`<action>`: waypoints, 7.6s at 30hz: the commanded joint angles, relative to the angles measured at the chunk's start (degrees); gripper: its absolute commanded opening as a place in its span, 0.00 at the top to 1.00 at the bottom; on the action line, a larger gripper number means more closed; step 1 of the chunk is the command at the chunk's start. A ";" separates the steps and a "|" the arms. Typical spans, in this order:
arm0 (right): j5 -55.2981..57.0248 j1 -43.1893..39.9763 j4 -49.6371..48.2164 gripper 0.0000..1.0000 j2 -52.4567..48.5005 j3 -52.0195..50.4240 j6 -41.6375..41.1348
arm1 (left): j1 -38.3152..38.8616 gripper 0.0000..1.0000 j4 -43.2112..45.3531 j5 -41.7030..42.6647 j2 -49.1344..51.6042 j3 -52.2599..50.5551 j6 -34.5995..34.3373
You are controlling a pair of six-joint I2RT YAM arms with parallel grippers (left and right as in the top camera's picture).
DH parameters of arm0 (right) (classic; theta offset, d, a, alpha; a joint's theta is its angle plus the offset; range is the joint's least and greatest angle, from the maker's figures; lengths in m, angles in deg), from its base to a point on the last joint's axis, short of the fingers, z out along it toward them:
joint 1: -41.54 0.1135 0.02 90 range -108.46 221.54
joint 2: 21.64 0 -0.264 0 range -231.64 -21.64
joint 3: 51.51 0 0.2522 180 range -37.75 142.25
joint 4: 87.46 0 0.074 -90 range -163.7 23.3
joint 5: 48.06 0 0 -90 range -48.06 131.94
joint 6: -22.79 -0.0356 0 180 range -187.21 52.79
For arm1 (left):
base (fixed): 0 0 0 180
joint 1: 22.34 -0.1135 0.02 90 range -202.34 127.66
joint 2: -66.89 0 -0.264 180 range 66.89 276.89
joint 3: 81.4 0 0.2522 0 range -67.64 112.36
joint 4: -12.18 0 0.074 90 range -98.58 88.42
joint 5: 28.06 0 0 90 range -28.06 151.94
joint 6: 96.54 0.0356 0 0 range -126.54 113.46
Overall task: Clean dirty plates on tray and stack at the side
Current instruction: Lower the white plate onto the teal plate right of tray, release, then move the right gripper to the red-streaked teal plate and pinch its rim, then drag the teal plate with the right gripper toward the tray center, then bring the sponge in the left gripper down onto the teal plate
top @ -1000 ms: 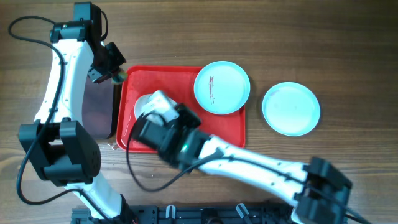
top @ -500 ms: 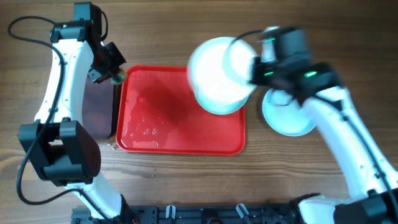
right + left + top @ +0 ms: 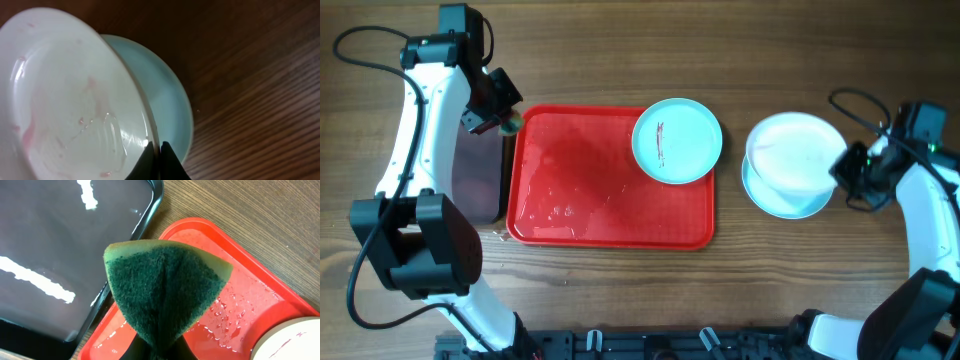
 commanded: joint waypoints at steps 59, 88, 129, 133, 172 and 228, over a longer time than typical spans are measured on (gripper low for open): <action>-6.62 35.30 -17.79 0.76 -15.47 4.90 -1.66 | 0.00 0.96 0.61 -0.98 -0.63 -0.28 -0.74; -4.31 37.83 -14.12 0.75 -17.49 4.90 -3.15 | 0.00 0.96 0.85 -0.96 -0.63 -0.28 -0.76; -16.63 60.15 3.13 0.60 -17.66 17.25 14.03 | 0.00 0.96 0.72 -0.96 -0.63 -0.28 -0.76; -10.45 56.52 8.04 0.56 -17.05 21.07 1.66 | 0.00 0.96 0.57 -0.96 -0.63 -0.28 -0.76; -1.18 48.92 -0.46 0.96 -16.76 8.50 -1.68 | 0.00 0.96 1.49 -0.98 -0.63 -0.28 -0.76; -9.66 54.97 -11.96 0.96 -30.64 18.99 -12.31 | 0.00 0.96 1.49 -0.96 -0.63 -0.28 -0.76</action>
